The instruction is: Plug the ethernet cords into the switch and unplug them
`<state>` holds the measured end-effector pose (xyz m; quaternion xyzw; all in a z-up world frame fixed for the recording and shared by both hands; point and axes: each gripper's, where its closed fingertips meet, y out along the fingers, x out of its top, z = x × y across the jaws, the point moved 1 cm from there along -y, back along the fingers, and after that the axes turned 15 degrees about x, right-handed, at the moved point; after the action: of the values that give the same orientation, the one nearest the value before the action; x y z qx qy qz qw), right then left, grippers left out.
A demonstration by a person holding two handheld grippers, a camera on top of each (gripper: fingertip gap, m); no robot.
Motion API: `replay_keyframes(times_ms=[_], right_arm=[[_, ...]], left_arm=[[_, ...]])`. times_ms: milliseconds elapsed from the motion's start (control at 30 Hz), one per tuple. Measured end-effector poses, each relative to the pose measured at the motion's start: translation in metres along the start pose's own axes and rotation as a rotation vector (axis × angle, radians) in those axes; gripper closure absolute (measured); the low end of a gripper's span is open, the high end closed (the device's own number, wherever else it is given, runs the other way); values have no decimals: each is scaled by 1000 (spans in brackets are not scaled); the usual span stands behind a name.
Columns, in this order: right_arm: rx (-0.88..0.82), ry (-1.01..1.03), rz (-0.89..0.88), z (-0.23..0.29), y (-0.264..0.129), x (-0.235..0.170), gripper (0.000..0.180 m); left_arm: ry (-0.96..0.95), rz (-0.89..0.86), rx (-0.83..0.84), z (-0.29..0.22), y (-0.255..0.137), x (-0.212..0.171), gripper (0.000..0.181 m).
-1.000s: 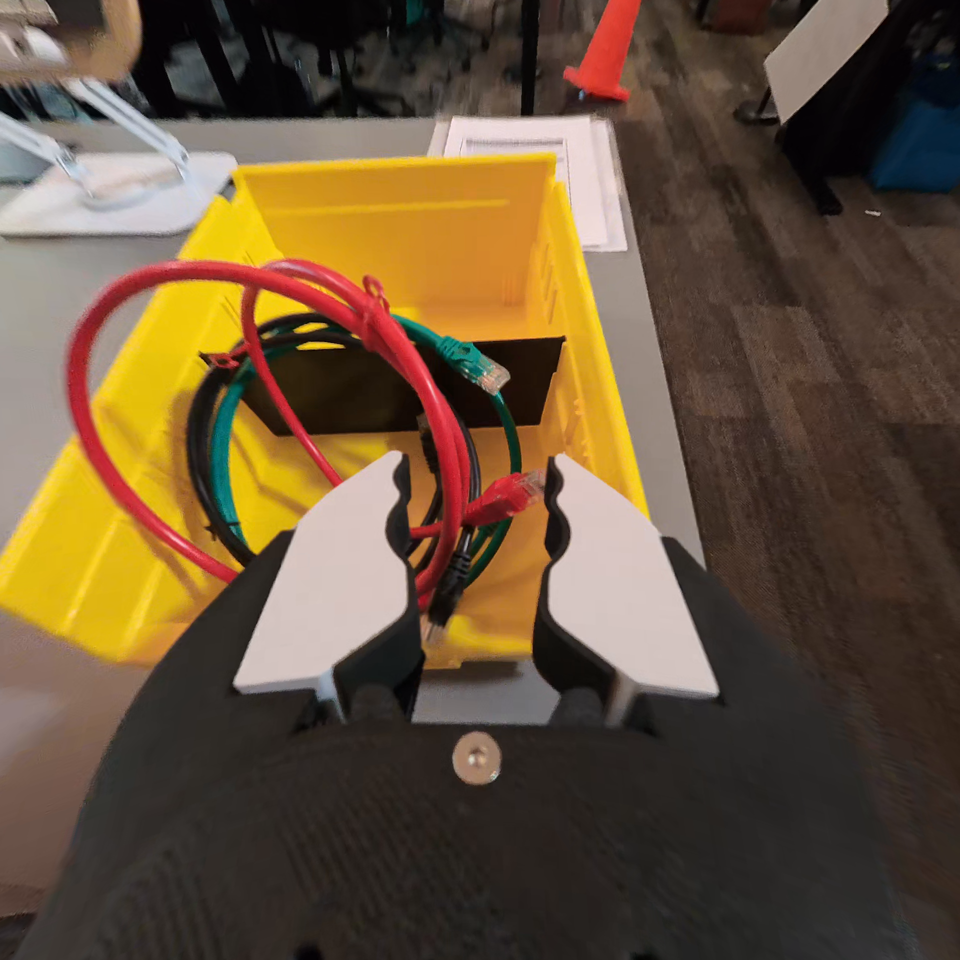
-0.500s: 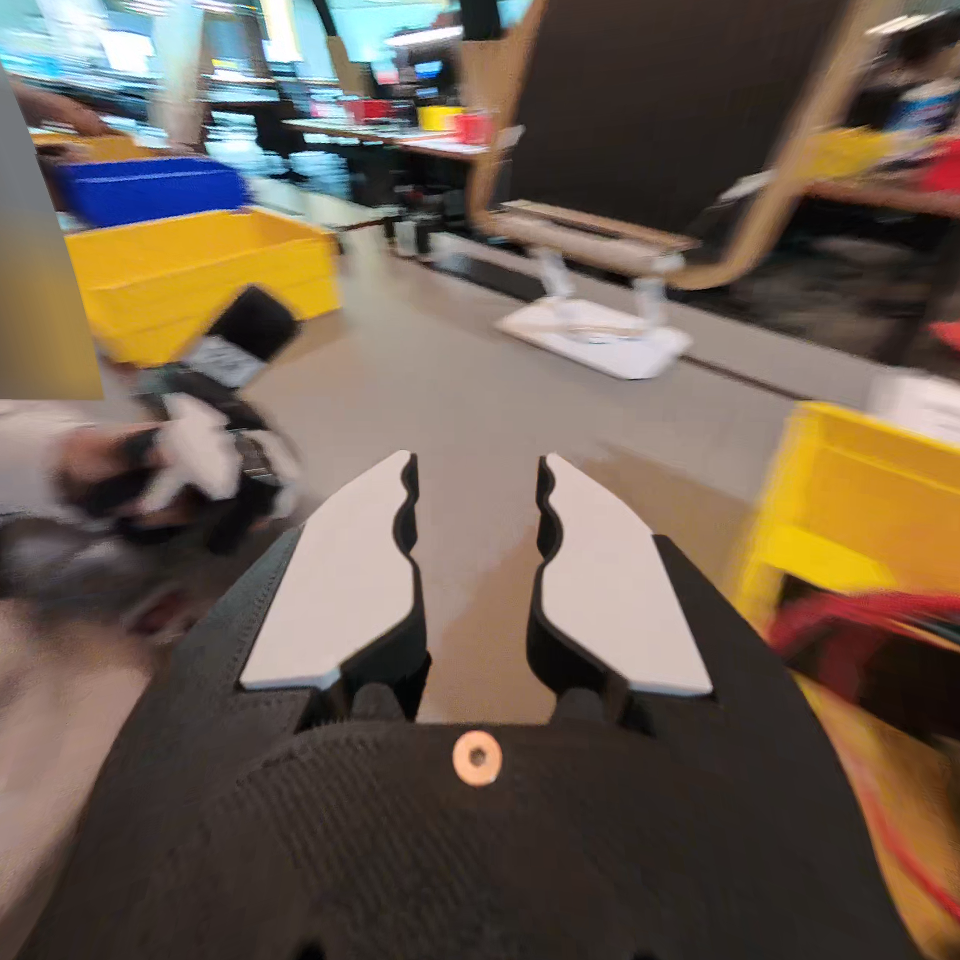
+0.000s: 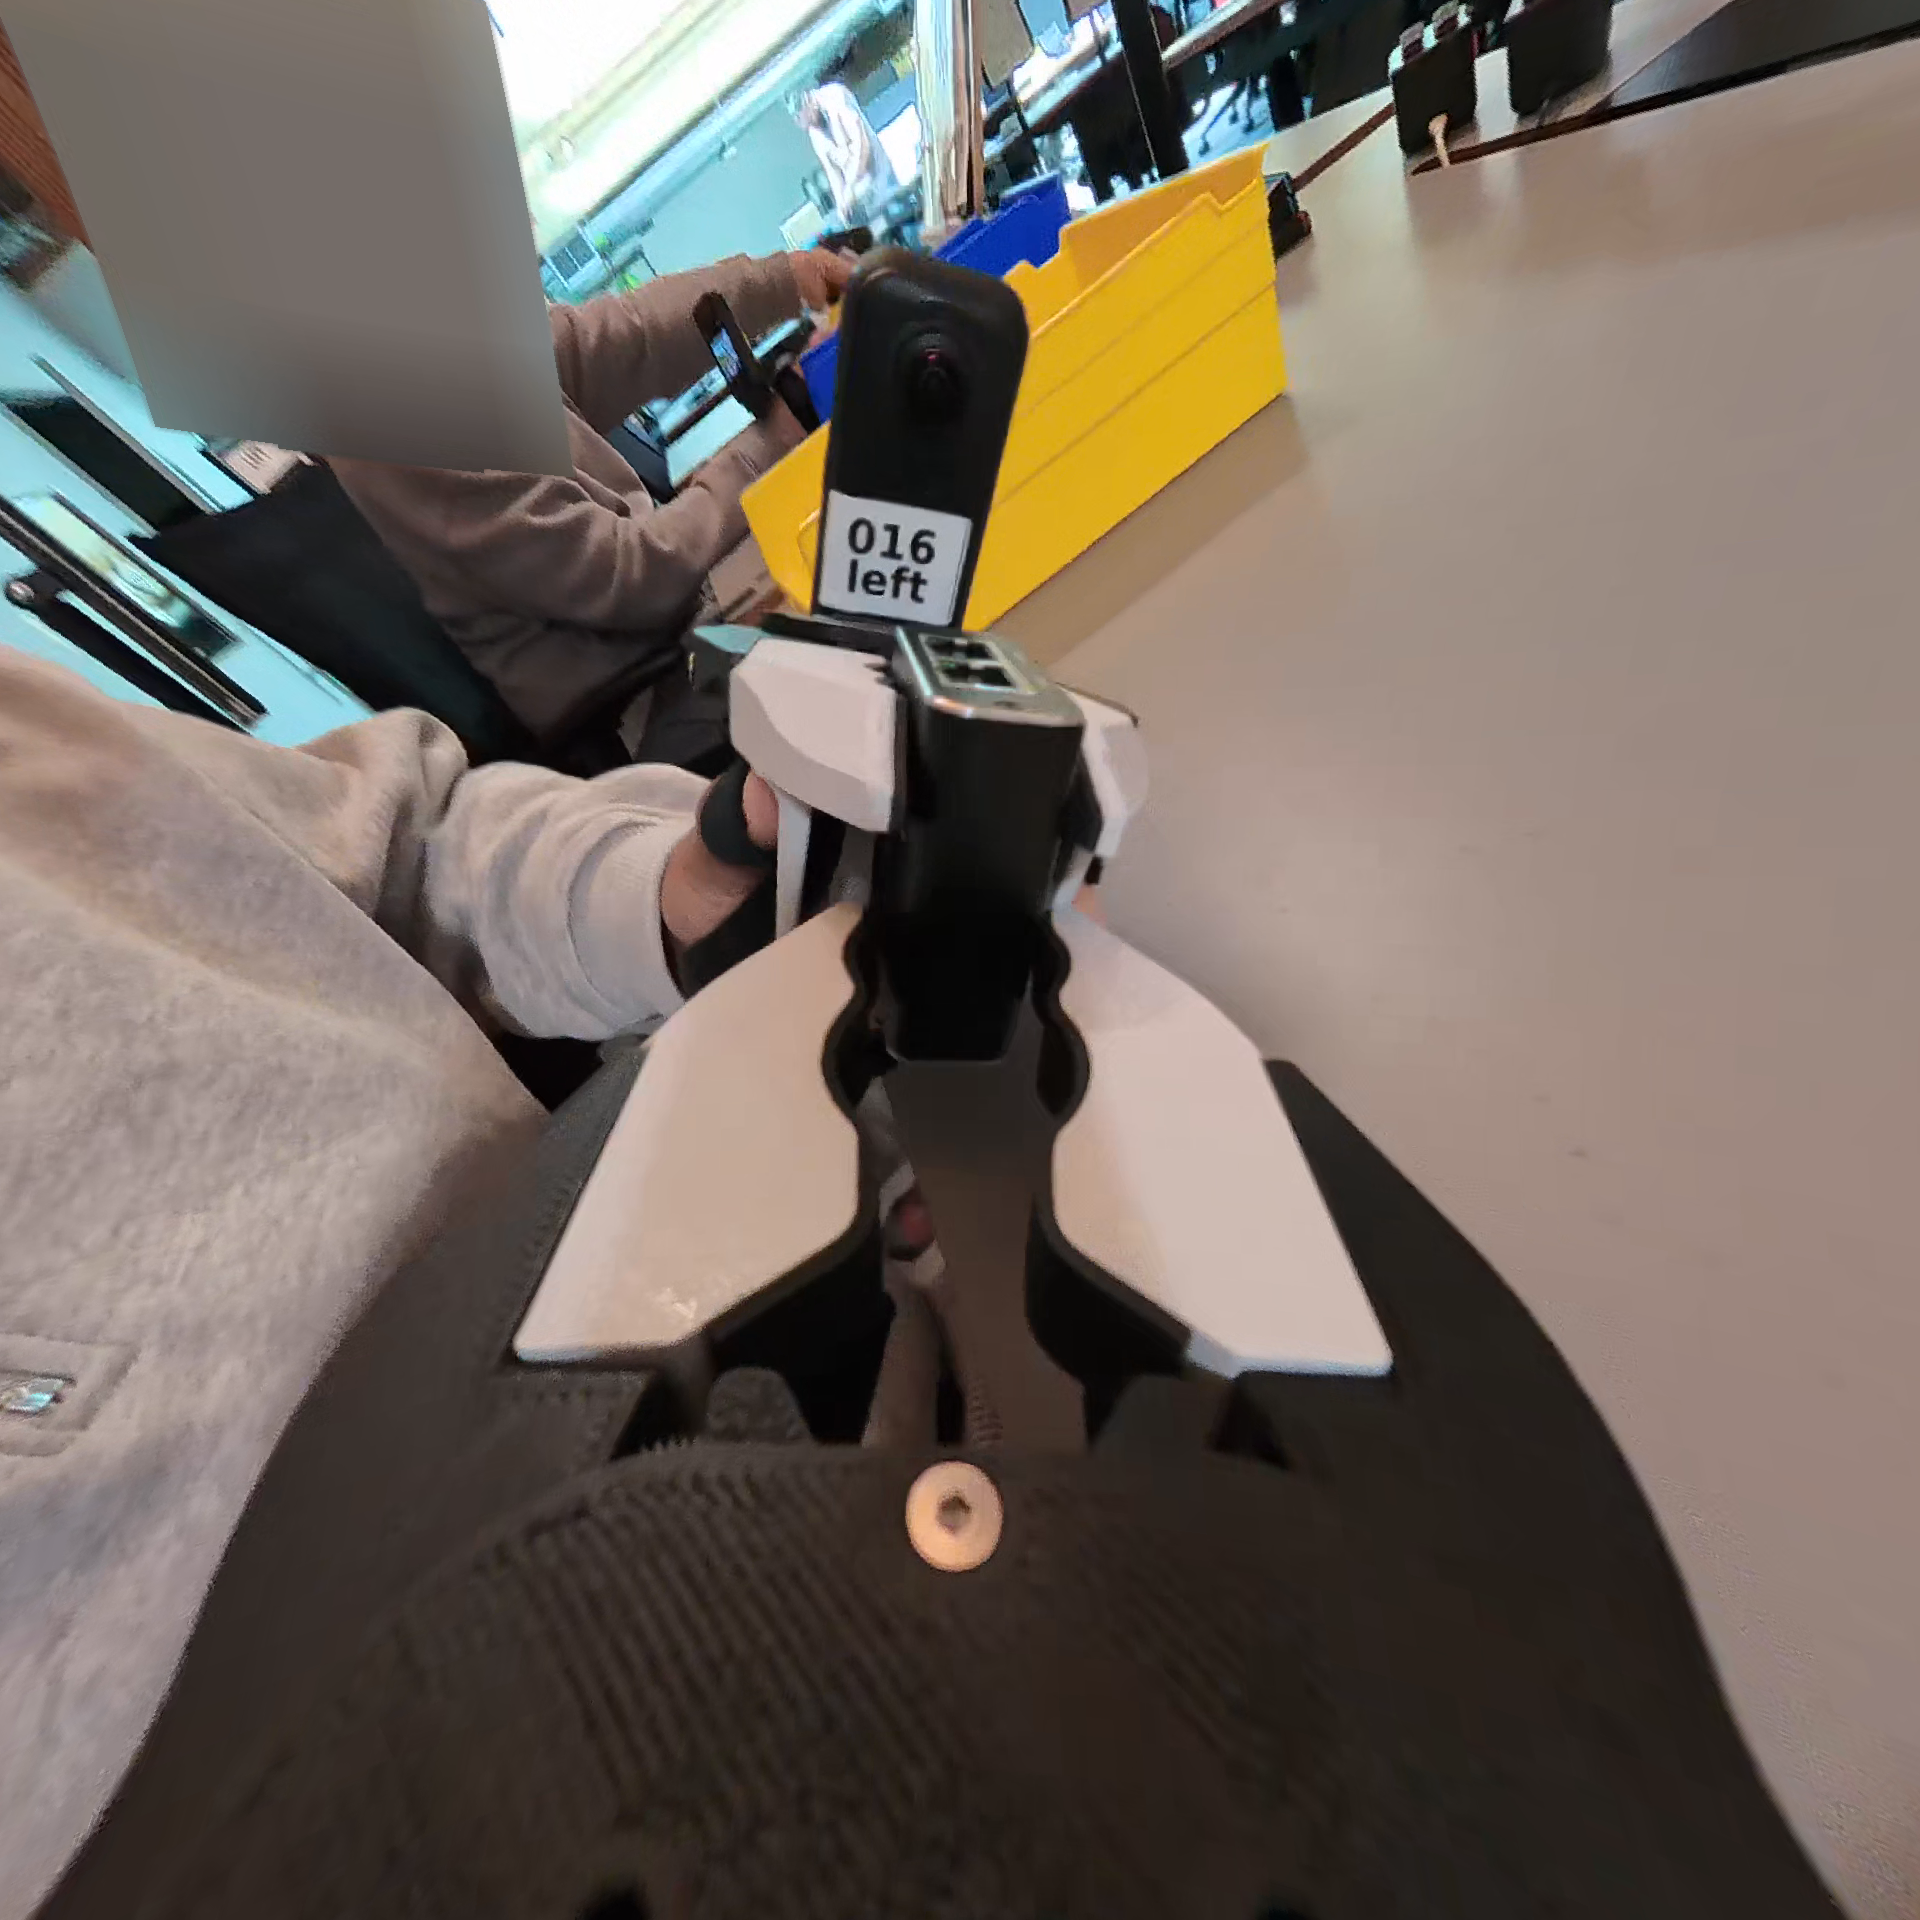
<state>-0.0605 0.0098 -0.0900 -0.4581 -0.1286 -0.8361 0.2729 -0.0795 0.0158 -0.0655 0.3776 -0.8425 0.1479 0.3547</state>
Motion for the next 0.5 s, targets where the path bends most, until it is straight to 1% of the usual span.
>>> replay_keyframes(times_ms=[33,100,133,200,267,367,433,500], right_arm=[[8,10,-17,0,0,0,151],[10,6,-25,1,-1,2,154],[-1,-11,-29,0,-4,6,154],[-26,-50,-62,0,-15,22,154],[-65,-87,-112,-3,-37,47,155],[-266,-235,-108,-21,-95,101,155],[-448,-318,21,-45,-142,136,155],[-648,-325,266,-82,-193,158,155]], left_arm=[[25,-4,16,-1,0,0,153],[80,-28,63,0,0,4,146],[104,-66,81,0,-3,10,140],[127,-153,137,3,-10,25,123],[139,-206,177,8,-17,36,114],[144,-191,181,10,-17,35,114],[130,-169,163,7,-13,31,114],[133,-135,149,5,-9,24,114]])
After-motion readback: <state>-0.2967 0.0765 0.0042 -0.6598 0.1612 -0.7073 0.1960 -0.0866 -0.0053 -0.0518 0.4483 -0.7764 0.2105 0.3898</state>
